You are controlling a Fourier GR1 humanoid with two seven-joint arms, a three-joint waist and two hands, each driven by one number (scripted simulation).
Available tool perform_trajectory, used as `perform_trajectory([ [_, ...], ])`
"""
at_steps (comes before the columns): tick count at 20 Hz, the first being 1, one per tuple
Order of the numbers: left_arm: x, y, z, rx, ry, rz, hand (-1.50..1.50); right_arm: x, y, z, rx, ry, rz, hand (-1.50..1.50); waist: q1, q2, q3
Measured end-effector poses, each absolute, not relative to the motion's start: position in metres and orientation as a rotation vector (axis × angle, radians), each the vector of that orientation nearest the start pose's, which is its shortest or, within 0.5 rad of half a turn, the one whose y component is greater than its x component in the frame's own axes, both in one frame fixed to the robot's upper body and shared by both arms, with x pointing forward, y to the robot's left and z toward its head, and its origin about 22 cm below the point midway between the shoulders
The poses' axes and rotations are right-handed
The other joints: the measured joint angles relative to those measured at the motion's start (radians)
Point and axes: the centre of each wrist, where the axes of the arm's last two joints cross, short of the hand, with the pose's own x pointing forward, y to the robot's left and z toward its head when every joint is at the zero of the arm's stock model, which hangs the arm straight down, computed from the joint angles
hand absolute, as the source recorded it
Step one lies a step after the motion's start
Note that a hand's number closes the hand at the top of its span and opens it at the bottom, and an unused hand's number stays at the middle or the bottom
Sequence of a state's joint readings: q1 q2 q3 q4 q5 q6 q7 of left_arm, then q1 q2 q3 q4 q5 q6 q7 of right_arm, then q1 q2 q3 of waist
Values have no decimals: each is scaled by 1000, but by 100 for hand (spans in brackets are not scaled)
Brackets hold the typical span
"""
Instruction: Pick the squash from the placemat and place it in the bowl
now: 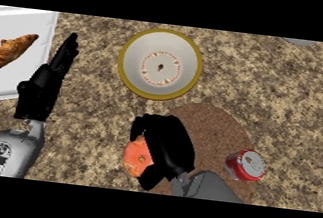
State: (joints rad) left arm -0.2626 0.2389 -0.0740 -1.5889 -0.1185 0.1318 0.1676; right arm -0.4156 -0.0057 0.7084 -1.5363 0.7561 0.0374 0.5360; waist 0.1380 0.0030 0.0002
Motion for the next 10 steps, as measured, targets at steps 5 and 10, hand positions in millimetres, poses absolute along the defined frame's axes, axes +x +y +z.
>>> perform_trajectory([
  [5, 298, 232, 79, 283, -1677, -267, 0, 240, -18, 96, -532, -1619, 958, 150, 0, -7, -3],
  [10, 301, 230, 79, 284, -1670, -271, 0, 245, -2, 115, -659, -1633, 777, 150, -3, -9, -5],
])
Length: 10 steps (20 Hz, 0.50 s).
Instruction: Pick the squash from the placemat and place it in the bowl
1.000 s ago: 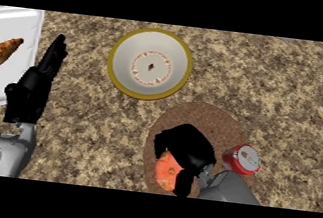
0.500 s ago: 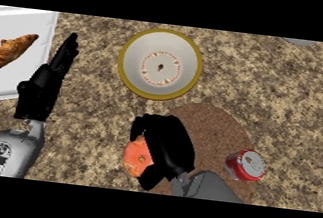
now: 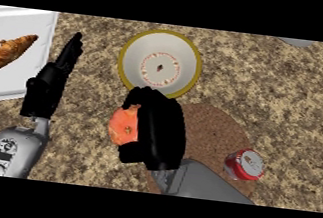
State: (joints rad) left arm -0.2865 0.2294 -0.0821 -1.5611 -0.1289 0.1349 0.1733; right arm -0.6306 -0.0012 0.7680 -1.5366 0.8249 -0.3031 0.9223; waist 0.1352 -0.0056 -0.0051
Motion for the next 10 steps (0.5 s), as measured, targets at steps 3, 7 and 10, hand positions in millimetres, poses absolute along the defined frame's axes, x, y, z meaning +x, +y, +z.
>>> perform_trajectory([
  [3, 304, 231, 81, 281, -1672, -272, 0, 253, 7, 126, -715, -1651, 693, 150, 2, 5, 0],
  [7, 307, 230, 83, 288, -1677, -269, 0, 266, 16, 136, -779, -1692, 617, 150, 1, 9, 0],
  [10, 309, 230, 82, 290, -1680, -269, 0, 281, 21, 145, -825, -1719, 561, 150, -3, 13, 0],
])
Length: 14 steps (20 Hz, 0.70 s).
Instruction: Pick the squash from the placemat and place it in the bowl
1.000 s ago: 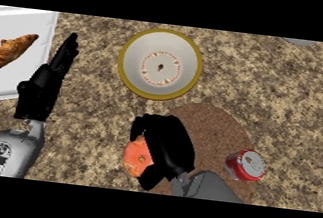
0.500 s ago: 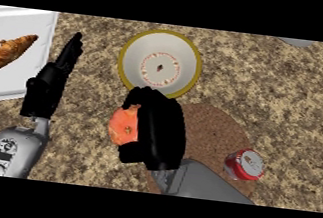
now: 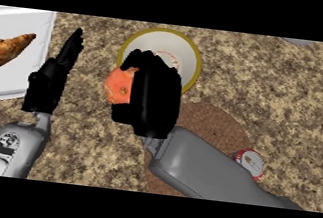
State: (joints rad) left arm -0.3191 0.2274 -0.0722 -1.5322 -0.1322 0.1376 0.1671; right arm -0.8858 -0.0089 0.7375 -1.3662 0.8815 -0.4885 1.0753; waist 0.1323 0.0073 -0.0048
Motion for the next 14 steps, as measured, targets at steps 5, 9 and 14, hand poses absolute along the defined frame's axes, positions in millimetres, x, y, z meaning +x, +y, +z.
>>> perform_trajectory([
  [5, 310, 231, 82, 303, -1684, -262, 0, 308, 25, 152, -895, -1750, 469, 150, -7, 6, 1],
  [9, 309, 227, 81, 307, -1691, -256, 0, 333, 25, 147, -1002, -1745, 441, 150, -16, 9, 2],
  [14, 308, 235, 83, 319, -1691, -234, 0, 363, 17, 128, -1156, -1677, 451, 150, -34, 8, 2],
])
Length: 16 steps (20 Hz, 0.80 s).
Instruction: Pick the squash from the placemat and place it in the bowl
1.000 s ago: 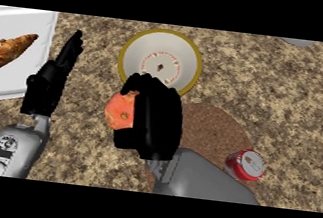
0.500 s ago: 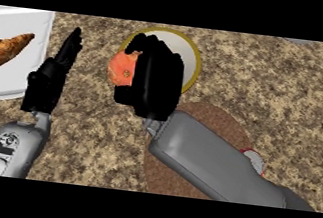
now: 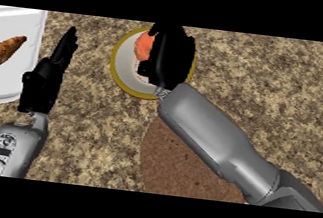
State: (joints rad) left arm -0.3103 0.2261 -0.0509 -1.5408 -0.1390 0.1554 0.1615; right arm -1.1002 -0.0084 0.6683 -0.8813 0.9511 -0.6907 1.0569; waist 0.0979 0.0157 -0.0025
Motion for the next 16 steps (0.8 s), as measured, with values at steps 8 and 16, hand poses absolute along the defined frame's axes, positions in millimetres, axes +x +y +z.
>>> perform_trajectory([
  [8, 304, 242, 81, 320, -1683, -235, 0, 400, -10, 97, -1328, -1521, 446, 150, -3, 7, 1],
  [16, 304, 234, 87, 312, -1705, -237, 0, 409, -34, 78, -1149, -1429, 294, -150, 10, 23, 4],
])
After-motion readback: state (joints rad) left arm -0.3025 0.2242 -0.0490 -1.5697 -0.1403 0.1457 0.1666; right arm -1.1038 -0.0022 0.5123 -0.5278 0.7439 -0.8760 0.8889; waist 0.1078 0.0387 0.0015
